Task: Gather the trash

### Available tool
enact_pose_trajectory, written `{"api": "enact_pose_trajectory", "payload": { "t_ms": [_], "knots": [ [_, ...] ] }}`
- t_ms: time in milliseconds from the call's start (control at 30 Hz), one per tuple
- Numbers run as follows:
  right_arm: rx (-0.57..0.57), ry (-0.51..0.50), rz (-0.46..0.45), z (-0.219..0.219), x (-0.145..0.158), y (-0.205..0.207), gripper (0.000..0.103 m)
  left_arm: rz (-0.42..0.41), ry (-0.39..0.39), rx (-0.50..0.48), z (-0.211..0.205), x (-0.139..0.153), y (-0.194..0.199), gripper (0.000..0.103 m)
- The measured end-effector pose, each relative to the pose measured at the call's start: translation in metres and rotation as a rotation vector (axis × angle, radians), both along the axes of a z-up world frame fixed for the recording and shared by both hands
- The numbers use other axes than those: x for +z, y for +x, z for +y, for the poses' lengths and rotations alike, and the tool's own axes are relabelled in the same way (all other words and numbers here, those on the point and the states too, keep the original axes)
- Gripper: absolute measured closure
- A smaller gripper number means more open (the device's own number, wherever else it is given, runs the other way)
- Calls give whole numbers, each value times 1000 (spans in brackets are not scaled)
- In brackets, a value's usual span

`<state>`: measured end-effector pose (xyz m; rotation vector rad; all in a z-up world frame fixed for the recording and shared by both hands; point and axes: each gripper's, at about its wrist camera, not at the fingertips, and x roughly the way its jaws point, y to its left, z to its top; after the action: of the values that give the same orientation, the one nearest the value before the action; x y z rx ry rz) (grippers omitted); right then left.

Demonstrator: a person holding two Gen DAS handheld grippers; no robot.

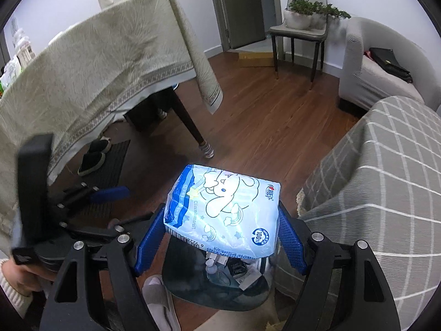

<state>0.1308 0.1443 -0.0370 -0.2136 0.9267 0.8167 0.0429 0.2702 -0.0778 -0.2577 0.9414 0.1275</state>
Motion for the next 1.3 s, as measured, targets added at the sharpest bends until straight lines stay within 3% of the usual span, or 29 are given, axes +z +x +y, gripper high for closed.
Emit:
{"api": "enact_pose_trajectory", "payload": {
  "t_ms": [633, 767, 833, 933, 1233, 1300],
  "knots": [
    [44, -116, 52, 34, -46, -3, 26, -107, -24, 80, 43, 37, -25, 29],
    [86, -188, 110, 41, -67, -5, 23, -124, -32, 83, 44, 41, -26, 29],
    [86, -247, 104, 43, -77, -8, 16, -135, -34, 81, 43, 45, -27, 29],
    [104, -305, 108, 43, -88, -14, 16, -150, -32, 79, 41, 49, -27, 29],
    [83, -289, 135, 25, -85, -15, 16, -179, -26, 65, 31, 61, -26, 29],
    [86, -255, 142, 23, -78, -15, 23, -186, -23, 59, 28, 64, -26, 29]
  ]
}}
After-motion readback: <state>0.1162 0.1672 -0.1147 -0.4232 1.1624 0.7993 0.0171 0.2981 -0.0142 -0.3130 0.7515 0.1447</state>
